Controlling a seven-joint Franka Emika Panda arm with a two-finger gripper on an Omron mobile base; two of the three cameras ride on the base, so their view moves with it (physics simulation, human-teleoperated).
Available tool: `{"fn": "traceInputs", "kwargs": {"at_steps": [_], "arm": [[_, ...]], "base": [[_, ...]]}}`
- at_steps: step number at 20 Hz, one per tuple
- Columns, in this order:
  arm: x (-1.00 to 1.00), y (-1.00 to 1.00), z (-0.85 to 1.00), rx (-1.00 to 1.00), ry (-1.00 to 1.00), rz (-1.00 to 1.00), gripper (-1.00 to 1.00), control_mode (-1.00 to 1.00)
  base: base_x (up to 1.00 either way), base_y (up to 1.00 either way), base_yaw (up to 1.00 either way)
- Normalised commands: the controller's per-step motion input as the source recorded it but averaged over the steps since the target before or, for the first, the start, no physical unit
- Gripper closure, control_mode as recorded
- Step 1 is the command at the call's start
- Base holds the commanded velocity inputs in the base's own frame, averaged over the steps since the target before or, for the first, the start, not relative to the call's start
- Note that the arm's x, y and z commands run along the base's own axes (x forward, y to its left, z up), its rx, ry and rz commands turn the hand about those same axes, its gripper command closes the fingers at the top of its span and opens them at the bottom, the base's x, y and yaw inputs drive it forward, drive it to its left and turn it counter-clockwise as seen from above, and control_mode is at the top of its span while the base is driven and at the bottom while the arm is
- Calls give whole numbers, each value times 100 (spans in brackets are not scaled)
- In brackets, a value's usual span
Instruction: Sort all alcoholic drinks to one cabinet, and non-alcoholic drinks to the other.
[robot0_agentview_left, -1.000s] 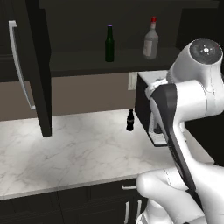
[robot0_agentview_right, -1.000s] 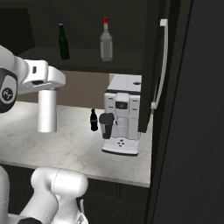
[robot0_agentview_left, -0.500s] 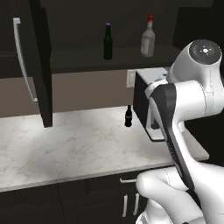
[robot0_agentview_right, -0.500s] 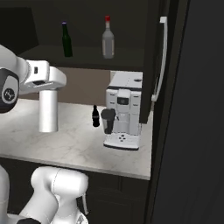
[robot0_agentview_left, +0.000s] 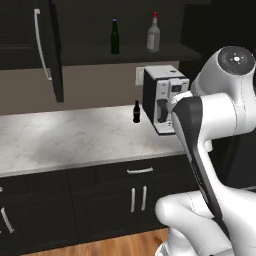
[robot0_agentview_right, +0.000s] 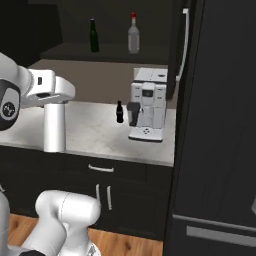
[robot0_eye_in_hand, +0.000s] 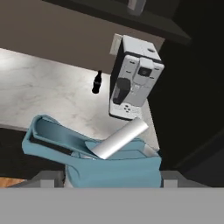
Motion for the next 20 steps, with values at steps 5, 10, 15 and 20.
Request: {"fn": "traceInputs", "kwargs": {"at_steps": [5,10,15,20], "arm": [[0,0,0,0,0,0,100,100],[0,0,0,0,0,0,100,100],[0,0,0,0,0,0,100,100],[0,0,0,0,0,0,100,100]], "base": [[-55,15,0],[-42,19,0],[-51,9,0],[-30,-22,0]]}}
